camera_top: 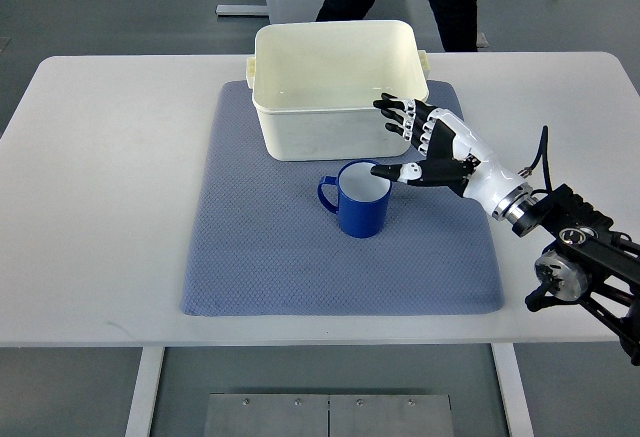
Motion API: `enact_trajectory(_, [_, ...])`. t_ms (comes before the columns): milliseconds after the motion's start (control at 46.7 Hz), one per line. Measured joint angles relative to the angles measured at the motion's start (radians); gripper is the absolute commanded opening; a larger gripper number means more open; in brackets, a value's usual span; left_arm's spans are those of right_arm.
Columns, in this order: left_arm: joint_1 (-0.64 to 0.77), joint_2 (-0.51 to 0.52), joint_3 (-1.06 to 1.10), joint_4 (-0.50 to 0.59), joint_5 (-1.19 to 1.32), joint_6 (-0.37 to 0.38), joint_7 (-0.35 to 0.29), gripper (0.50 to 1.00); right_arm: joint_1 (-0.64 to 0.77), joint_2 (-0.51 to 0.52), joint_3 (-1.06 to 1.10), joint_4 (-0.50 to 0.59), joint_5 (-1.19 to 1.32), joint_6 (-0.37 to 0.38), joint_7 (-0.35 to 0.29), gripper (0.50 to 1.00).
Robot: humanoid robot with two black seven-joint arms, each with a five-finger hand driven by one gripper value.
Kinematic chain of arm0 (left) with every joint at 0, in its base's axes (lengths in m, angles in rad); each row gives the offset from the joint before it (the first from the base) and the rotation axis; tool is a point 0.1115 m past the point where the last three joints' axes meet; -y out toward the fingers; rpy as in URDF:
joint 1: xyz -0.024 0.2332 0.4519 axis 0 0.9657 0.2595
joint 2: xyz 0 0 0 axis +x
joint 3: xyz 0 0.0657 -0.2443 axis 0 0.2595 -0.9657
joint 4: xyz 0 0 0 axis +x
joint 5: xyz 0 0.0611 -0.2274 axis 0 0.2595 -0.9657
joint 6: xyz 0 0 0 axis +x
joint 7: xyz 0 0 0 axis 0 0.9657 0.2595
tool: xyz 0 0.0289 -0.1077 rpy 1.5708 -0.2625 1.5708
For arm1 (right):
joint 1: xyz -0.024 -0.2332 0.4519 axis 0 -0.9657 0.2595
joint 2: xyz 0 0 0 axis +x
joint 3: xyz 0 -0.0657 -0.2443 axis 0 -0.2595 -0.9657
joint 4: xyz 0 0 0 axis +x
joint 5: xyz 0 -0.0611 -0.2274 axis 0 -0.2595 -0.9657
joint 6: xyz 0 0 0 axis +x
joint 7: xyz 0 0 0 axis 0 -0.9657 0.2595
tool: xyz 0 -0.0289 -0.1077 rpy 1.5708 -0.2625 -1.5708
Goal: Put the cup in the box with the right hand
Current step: 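Move the right hand toward the blue mug, fingers open, then close the right hand fingers around the blue mug's body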
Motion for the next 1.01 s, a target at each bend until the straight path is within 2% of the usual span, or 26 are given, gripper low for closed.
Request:
enact_trajectory(364, [0.000,0.000,0.000,0.000,0.000,0.000,0.000,1.000,-0.003,0.052,-0.051,-0.002,-0.009,-0.063,0.000,0.975])
enact_trajectory(1006, [0.000,0.000,0.000,0.000,0.000,0.000,0.000,1.000,-0.011,0.119,-0.055,-0.079,-0.011,-0.073,0.000,0.975])
